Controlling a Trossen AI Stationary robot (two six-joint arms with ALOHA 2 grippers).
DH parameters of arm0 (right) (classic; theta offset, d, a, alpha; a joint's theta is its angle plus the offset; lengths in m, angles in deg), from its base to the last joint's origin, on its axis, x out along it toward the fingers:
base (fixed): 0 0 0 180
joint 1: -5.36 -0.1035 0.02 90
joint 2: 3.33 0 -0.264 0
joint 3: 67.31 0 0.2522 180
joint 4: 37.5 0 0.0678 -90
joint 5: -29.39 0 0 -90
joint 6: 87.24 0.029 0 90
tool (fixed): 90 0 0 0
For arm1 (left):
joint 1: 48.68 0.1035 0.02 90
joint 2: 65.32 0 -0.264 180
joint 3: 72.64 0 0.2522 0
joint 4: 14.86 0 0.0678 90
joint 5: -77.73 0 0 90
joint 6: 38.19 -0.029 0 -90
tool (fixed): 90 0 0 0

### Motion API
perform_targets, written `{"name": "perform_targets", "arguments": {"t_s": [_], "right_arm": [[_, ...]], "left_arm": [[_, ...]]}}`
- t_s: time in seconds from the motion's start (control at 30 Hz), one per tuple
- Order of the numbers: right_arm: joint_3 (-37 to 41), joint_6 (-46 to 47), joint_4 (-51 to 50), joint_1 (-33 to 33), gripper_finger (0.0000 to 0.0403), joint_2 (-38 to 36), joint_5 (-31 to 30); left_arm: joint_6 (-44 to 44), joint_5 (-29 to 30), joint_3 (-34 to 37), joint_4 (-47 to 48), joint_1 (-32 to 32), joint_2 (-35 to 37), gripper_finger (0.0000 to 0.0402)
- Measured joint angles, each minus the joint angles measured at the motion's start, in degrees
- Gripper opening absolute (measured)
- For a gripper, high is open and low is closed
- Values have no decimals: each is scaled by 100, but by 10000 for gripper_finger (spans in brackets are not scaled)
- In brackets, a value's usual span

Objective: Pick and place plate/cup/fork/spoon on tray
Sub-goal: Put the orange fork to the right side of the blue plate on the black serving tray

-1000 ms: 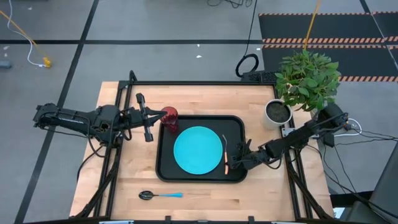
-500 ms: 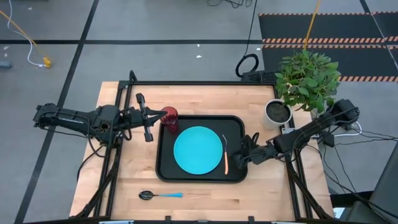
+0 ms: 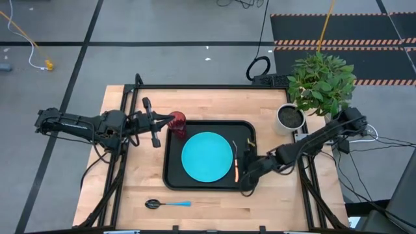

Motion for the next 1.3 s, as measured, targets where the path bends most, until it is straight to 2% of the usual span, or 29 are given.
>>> {"name": "perform_targets", "arguments": {"t_s": [0.17,0.3,0.37,0.63,0.9,1.3], "right_arm": [[2,-1338,-94,10,135,676,-54],[2,-1571,-114,99,134,857,-694],[2,-1571,-117,189,134,834,-830],[0,-2169,-185,622,134,860,-601],[0,-2241,-136,1090,134,857,-598],[0,-2939,359,1248,134,1266,-439]], "left_arm": [[13,134,0,6,0,0,10],[13,144,0,4,0,0,10],[19,238,0,6,0,0,10],[-34,452,0,39,0,0,10],[-176,594,0,230,7,0,10],[-263,596,0,331,7,0,10]]}}
